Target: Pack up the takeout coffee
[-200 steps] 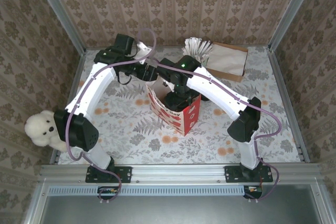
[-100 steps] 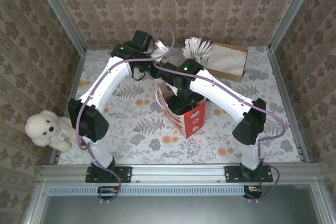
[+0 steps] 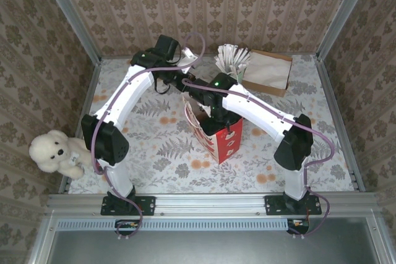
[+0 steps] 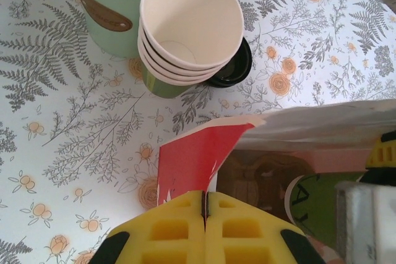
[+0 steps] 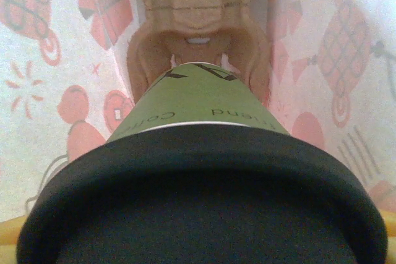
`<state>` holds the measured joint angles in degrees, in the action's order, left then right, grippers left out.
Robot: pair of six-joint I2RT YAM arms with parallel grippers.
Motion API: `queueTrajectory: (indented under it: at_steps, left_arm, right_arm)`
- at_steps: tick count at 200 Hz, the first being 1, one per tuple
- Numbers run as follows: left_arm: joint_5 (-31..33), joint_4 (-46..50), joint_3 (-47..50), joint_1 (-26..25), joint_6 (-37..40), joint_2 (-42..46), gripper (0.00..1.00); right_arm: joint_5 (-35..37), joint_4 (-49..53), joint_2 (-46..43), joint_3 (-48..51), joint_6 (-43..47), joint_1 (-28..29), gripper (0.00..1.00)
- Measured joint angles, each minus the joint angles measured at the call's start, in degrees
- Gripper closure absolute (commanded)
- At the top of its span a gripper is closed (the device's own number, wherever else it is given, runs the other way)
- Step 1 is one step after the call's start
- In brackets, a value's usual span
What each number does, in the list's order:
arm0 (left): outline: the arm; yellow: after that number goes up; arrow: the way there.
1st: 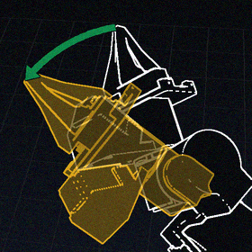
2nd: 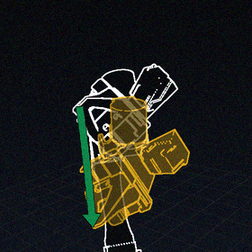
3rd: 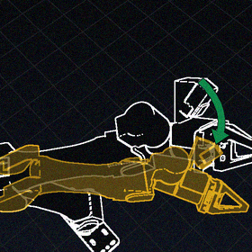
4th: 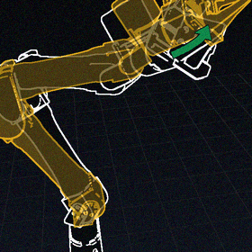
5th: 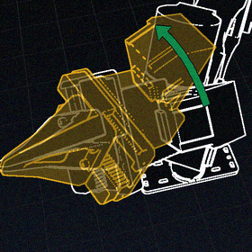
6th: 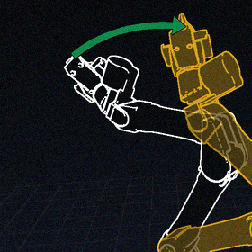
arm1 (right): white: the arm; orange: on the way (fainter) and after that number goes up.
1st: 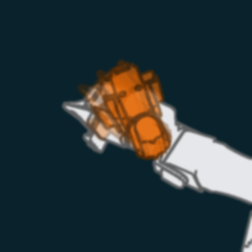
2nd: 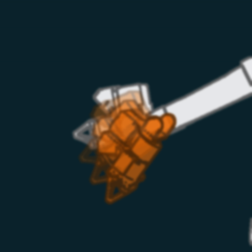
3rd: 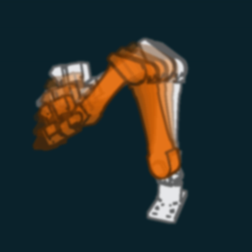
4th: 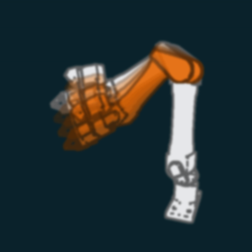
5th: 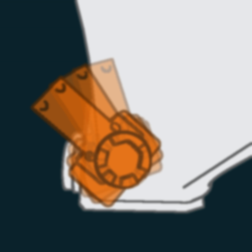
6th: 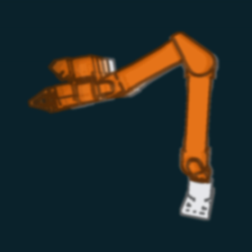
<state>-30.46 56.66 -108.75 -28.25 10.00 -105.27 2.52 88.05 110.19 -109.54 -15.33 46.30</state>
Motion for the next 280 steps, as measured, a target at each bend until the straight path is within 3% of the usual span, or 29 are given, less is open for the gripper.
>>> queueTrajectory:
  at_steps: [150, 280]
  left_arm:
    - [-2.34, -0.55, 0.02, 0.92, 0.15, 0.0, 1.0]
    - [-3.93, 0.26, 0.04, 2.8, 0.09, 0.0, 1.0]
  right_arm:
    - [-5.79, -1.27, 4.63, -4.9, 0.24, -1.6, 0.32]
    - [-3.37, -6.88, 0.07, 6.54, 0.44, -1.9, 0.33]
